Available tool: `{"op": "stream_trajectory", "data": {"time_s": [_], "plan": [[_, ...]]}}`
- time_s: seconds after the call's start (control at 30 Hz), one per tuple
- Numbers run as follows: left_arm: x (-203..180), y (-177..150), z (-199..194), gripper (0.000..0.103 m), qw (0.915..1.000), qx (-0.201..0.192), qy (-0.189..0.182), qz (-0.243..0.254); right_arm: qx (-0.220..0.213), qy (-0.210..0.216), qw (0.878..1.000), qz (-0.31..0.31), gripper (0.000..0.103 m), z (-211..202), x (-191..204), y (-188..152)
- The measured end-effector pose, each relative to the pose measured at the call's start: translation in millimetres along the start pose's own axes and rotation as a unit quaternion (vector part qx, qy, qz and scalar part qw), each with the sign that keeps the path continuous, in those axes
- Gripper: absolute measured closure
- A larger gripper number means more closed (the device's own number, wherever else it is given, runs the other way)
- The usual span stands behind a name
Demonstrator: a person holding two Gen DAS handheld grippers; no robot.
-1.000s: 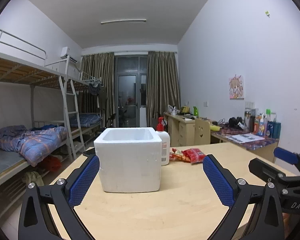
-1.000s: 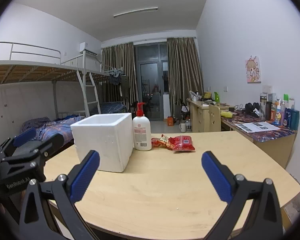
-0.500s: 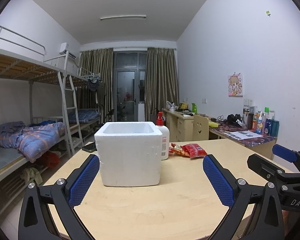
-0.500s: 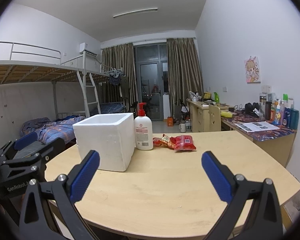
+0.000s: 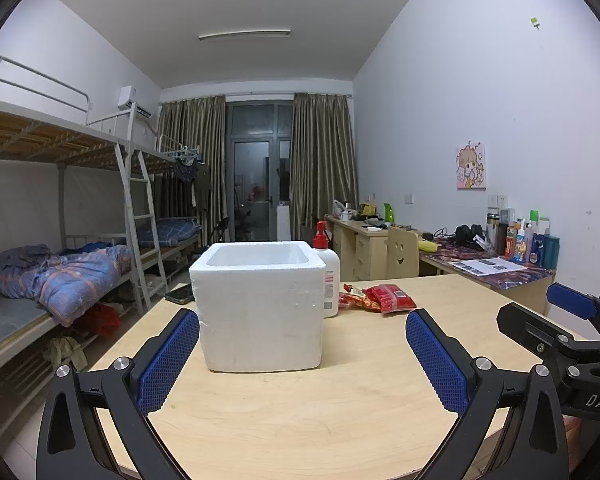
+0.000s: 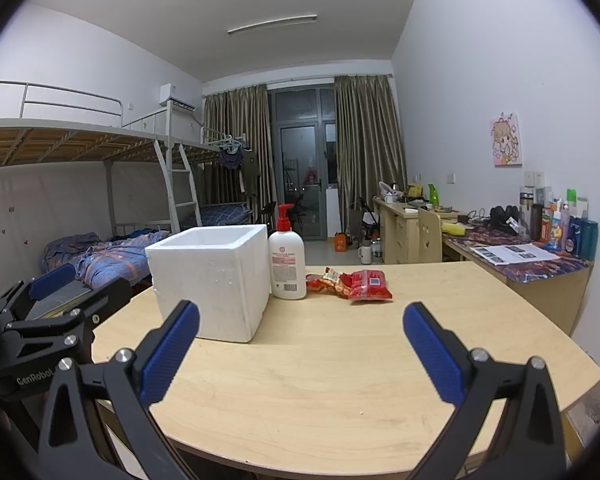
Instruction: Organize soft objects
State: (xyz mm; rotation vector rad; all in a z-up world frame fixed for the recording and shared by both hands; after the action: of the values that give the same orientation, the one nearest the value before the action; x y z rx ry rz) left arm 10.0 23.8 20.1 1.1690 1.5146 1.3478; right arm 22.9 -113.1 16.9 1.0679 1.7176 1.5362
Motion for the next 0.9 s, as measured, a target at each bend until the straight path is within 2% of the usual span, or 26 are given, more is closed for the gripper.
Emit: {"op": "stream_trajectory", "data": {"time_s": [0.9], "plan": [[-0.3,-0.4,0.7,0.000,1.0000,0.003,-0.001,0.001,0.006,0.003,1.000,-0.001,0.000,2.2,2.2,0.6]]}}
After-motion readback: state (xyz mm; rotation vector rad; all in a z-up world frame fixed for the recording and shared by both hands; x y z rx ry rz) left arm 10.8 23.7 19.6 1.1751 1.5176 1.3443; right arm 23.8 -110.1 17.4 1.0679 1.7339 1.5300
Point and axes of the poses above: each gripper's, at about its wrist camera, not at the fingertips, and z roughly the way its jaws point, x to its left, y to its top, the point moved 2 cm from there along z, roughly the way its jaws point, and after that the axes turned 11 degrees about y, right-handed, at the moved point
